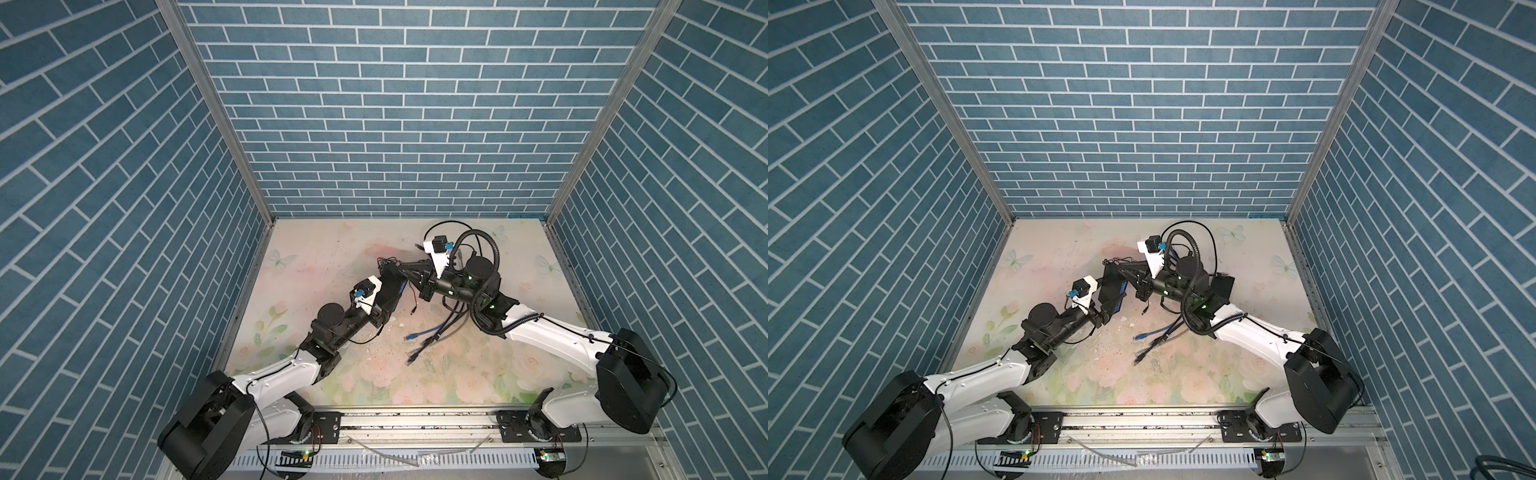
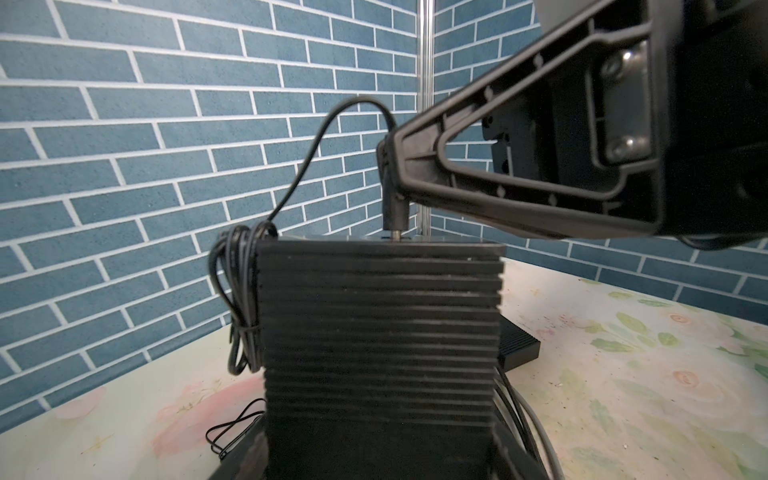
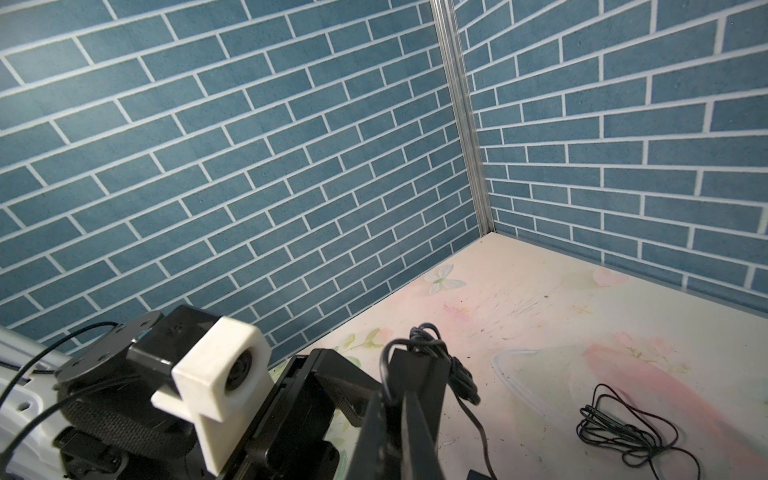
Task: Insert the plug into the switch port
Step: 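Push the barrel plug down into the switch's top port with the right gripper, then open the right gripper and draw it back while the left gripper holds the switch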
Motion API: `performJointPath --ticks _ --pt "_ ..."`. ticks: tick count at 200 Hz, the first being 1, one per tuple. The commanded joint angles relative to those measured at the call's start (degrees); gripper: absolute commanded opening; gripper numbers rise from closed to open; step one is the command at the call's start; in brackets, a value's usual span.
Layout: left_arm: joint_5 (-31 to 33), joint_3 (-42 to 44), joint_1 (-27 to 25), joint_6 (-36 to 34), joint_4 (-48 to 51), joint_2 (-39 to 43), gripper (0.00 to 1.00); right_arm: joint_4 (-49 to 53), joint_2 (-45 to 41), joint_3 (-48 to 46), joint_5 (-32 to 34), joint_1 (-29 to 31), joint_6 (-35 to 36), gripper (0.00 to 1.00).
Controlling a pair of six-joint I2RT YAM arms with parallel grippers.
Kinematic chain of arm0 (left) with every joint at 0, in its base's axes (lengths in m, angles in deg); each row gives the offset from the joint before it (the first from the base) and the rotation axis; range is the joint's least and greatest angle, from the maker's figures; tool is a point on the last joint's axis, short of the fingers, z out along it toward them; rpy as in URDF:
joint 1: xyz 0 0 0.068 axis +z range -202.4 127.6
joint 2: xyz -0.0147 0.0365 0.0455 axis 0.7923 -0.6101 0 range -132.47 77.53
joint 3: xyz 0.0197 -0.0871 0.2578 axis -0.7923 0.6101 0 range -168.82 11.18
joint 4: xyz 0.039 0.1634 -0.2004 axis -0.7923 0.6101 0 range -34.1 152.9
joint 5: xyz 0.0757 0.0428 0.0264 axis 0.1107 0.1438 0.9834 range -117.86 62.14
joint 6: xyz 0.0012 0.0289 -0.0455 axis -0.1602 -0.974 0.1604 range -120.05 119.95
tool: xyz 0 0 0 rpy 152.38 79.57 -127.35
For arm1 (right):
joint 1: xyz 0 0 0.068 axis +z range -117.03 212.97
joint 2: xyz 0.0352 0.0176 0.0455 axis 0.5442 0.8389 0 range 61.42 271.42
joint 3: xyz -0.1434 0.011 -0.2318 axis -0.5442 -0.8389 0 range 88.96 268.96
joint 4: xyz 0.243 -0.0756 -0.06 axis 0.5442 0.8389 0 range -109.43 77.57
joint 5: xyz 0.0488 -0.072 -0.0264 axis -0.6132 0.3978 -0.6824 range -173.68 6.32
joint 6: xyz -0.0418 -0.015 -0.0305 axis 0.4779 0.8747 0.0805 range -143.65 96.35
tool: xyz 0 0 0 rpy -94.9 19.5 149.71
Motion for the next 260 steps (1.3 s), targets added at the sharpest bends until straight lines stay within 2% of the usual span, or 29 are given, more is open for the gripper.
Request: performJointPath --ticks 1,60,96,169,260 --pt "-1.1 -8.5 0.0 -1.2 -21.4 4.8 0.25 20.7 5.2 -4.0 -7.3 3.0 0.7 0.0" --pt "-2.4 -9.8 0.3 -2.1 -21.5 5.2 0.24 21.9 7.3 -3.0 -9.0 3.1 1.2 0.0" --pt "-2.5 -10.0 0.6 -1.3 -26.0 3.4 0.24 25.0 8.5 -1.4 -10.8 3.2 1.7 0.0" --pt "-3.9 -12.0 0.7 -1.7 -24.2 4.8 0.23 34.5 9.2 0.0 -3.5 5.1 6.3 0.0" --pt "-4.3 -13.1 0.8 -2.6 -24.8 6.1 0.22 36.9 11.9 1.5 -6.0 6.5 8.0 0.0"
